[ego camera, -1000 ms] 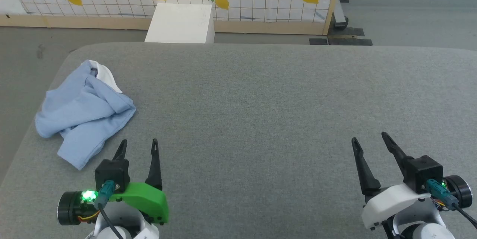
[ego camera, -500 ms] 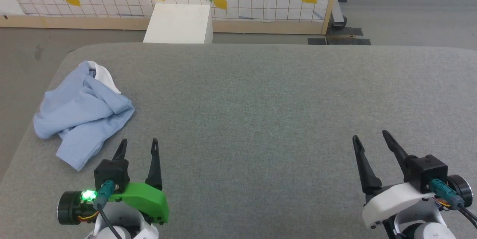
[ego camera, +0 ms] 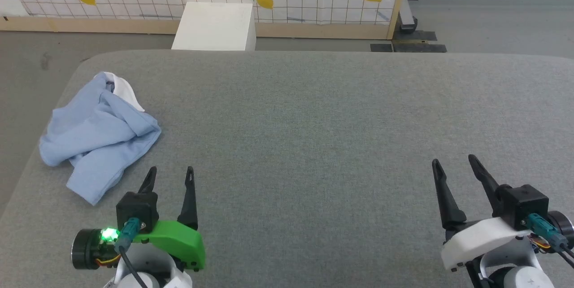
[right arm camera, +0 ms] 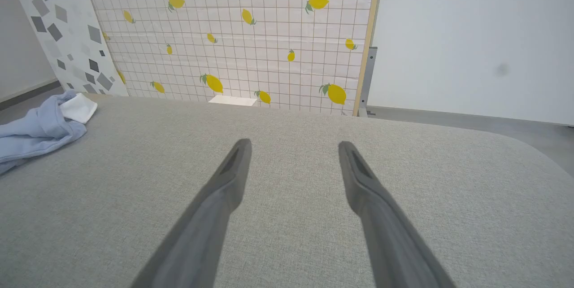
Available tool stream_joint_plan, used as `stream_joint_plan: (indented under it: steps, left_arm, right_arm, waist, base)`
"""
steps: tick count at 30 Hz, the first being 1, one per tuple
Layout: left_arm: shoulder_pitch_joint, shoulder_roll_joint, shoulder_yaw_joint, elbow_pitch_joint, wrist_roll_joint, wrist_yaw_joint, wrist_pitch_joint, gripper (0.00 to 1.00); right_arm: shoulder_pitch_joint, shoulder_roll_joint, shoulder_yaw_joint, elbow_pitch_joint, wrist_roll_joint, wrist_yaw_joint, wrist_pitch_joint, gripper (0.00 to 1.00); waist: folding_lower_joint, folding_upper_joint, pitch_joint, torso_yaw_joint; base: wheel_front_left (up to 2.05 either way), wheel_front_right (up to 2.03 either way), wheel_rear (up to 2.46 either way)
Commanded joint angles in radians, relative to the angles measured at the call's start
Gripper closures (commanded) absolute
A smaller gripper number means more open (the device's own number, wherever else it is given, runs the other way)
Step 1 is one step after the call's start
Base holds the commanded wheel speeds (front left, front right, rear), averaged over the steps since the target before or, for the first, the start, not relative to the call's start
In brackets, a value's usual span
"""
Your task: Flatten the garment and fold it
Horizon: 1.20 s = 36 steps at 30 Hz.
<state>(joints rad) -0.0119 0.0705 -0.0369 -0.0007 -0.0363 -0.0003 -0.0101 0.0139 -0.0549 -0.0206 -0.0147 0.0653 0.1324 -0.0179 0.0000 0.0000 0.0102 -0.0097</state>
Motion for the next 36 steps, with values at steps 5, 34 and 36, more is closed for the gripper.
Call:
stream_joint_plan:
  steps: [5, 34, 36]
  left_arm:
    - [-0.001, 0.012, -0.005, -0.005, -0.012, -0.007, -0.003, 0.0]
    - [0.005, 0.031, -0.041, 0.009, -0.05, 0.001, 0.006, 0.0]
    - [0.004, 0.033, -0.044, 0.009, -0.053, 0.002, 0.006, 0.0]
  right_arm:
    - [-0.027, 0.002, -0.001, -0.009, -0.016, -0.001, -0.018, 0.0]
    - [-0.026, 0.004, -0.013, 0.011, 0.009, -0.001, 0.004, 0.0]
    - [-0.027, 0.004, -0.014, 0.01, 0.012, -0.001, 0.004, 0.0]
  waist:
    - [0.0, 0.0, 0.004, -0.002]
    - [0.0, 0.0, 0.009, -0.005]
    - [0.0, 0.0, 0.01, -0.005]
  base:
    - [0.0, 0.0, 0.0]
    - [0.0, 0.0, 0.0]
    - [0.0, 0.0, 0.0]
